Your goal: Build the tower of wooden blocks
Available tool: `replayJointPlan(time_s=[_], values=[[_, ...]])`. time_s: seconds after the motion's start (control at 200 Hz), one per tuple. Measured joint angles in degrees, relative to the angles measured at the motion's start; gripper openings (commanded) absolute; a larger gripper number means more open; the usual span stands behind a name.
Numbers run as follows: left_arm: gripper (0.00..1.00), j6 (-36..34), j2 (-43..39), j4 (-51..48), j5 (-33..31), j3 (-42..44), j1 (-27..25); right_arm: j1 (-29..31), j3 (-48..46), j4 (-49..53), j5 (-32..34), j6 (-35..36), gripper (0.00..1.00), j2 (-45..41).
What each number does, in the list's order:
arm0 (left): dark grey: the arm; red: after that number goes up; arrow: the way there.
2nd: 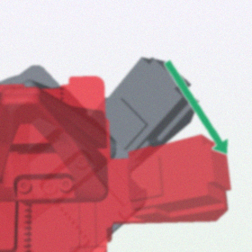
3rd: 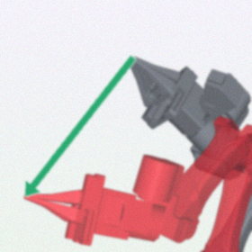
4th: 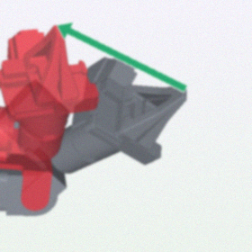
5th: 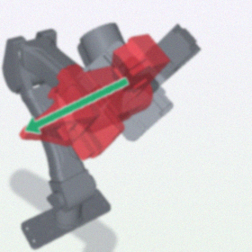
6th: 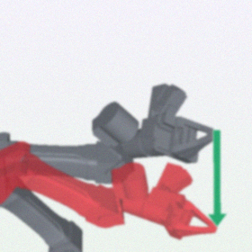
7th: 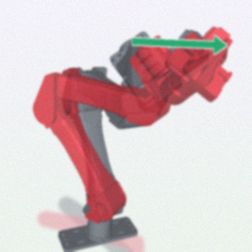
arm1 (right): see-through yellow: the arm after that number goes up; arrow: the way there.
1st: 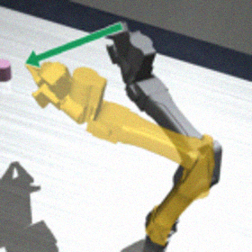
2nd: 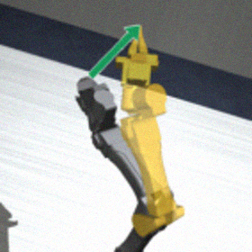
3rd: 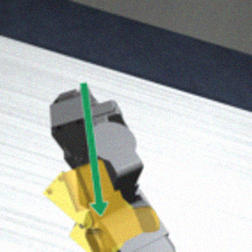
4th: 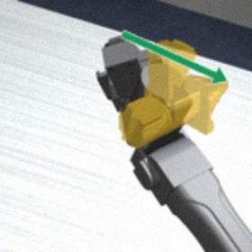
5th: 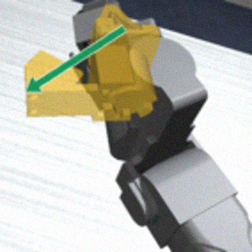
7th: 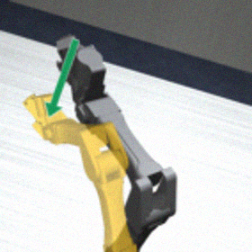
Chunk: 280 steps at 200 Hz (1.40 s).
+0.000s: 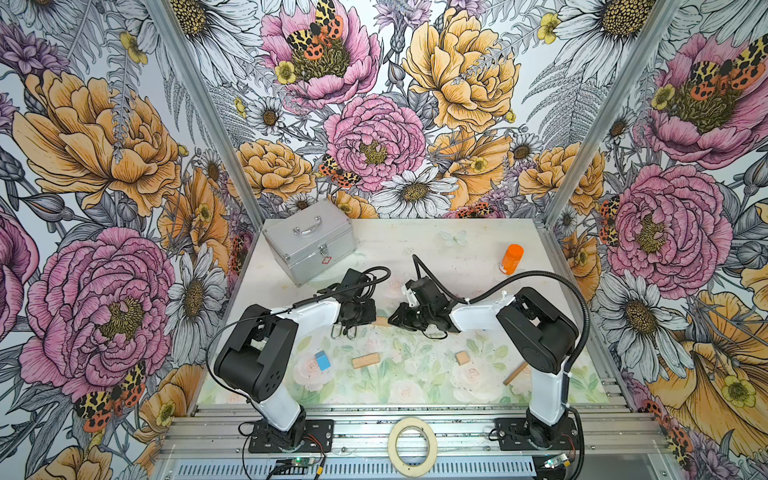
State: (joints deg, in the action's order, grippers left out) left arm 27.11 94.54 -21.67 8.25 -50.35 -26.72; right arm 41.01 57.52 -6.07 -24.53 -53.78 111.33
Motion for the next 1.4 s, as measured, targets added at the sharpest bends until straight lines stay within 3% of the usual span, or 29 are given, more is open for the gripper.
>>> replayJointPlan(time_s=[0.831, 1.401], values=[[0.14, 1.4, 5.0, 4.2, 3.7, -3.8, -6.3, -6.2, -6.3, 4.1, 3.1, 2.8, 0.19, -7.0], [0.15, 1.5, 6.7, 3.9, 5.1, -5.7, -7.1, -8.1, -6.8, 4.1, 3.1, 3.7, 0.21, -7.3]])
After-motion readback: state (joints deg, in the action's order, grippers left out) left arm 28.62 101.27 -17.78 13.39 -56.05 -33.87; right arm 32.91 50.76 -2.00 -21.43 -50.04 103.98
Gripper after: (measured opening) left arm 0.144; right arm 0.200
